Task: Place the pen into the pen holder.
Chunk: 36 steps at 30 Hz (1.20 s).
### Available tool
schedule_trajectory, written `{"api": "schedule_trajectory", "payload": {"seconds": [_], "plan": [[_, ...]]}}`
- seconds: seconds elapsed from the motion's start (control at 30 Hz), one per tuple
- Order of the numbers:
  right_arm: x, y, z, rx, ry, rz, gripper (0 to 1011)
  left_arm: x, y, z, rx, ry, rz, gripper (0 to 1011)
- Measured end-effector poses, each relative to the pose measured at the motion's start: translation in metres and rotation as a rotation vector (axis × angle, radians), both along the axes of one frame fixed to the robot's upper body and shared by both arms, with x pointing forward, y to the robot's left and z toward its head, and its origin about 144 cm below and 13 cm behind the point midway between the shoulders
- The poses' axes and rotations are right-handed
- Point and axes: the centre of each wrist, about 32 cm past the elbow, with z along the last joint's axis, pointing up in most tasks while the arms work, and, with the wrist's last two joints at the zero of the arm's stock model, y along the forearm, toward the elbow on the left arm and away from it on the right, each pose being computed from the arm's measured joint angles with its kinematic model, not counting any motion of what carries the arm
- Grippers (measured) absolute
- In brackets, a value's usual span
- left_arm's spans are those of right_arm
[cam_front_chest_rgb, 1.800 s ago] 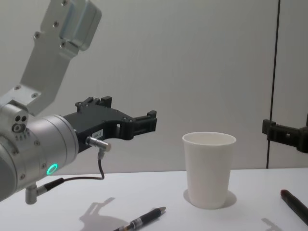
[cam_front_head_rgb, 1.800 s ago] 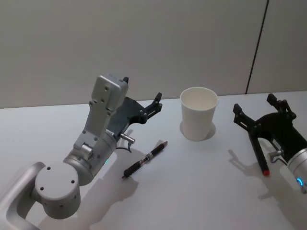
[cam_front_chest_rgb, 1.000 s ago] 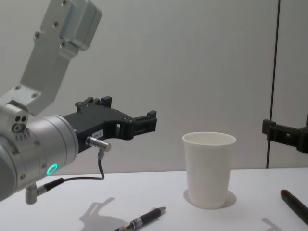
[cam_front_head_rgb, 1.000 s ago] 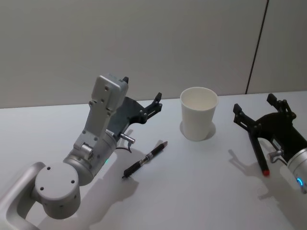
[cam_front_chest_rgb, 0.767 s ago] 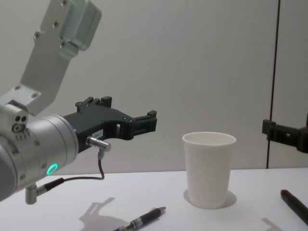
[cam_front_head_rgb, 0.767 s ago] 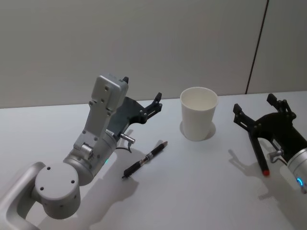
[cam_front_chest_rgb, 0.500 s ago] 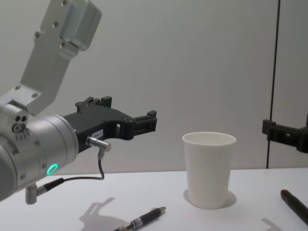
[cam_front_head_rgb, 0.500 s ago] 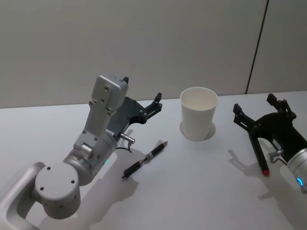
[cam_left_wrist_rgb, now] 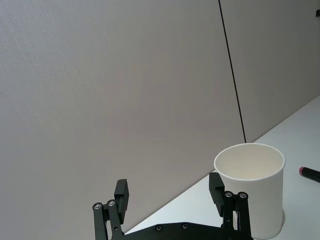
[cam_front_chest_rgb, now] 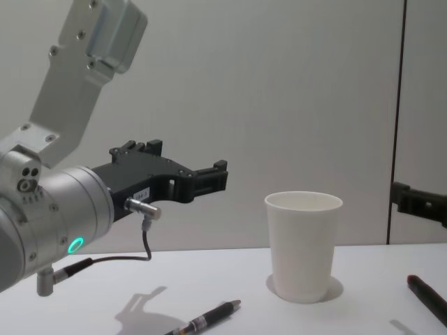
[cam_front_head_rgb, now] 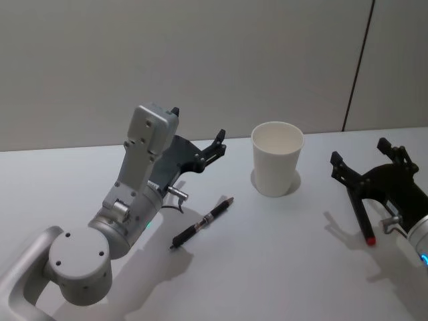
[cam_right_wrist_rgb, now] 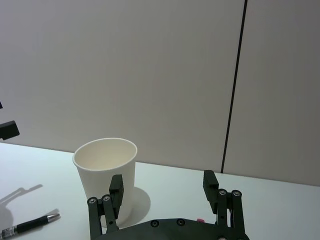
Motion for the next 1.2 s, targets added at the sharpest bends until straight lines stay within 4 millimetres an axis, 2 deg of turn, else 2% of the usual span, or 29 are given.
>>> {"api": "schedule_trajectory", "payload": {"seconds": [0.6, 1.2], "plan": [[-0.013, 0.000, 0.001, 0.009, 0.084, -0.097, 1002, 0.000, 0.000, 0.000, 0.000, 0.000, 0.000, 1001], [-0.004, 0.018, 0.016, -0.008, 0.226, -0.230, 1002, 0.000, 0.000, 0.000, 0.000, 0.000, 0.000, 1001]]}}
